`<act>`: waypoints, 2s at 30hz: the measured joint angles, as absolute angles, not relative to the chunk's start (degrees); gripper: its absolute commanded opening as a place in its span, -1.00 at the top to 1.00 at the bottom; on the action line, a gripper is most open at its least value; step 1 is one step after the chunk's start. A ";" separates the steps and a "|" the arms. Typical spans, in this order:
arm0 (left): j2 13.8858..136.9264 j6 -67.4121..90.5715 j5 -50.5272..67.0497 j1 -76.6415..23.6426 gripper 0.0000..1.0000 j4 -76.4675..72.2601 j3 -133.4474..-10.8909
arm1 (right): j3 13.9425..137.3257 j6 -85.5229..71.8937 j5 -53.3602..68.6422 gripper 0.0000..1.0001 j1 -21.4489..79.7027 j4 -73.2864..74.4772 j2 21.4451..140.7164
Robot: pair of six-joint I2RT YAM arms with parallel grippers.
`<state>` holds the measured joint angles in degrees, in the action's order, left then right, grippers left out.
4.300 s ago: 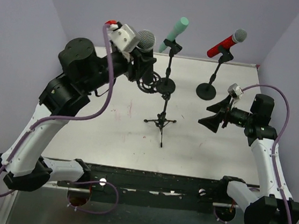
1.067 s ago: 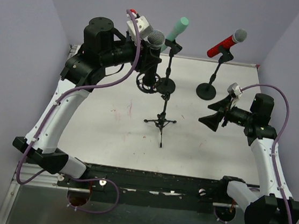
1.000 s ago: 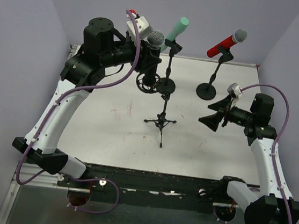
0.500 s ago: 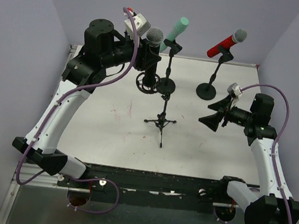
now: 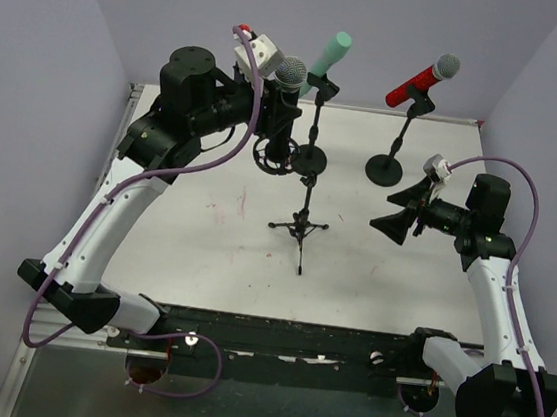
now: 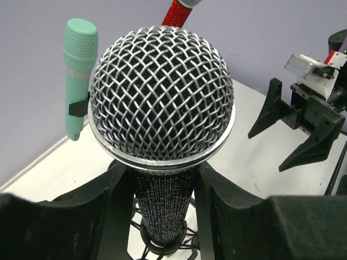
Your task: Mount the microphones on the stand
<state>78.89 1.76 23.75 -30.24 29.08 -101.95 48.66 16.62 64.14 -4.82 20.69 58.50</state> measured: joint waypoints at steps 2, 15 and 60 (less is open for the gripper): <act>78.72 2.79 23.55 -30.24 1.00 27.86 -101.21 | 48.66 16.62 64.14 -0.99 -4.82 20.69 58.50; 77.71 8.64 18.09 -29.91 1.00 27.03 -99.46 | 48.66 16.69 64.14 -0.99 -4.82 20.69 58.50; 70.35 13.17 22.09 -27.57 1.00 12.16 -71.70 | 48.66 17.65 64.12 -0.99 -4.82 20.73 58.50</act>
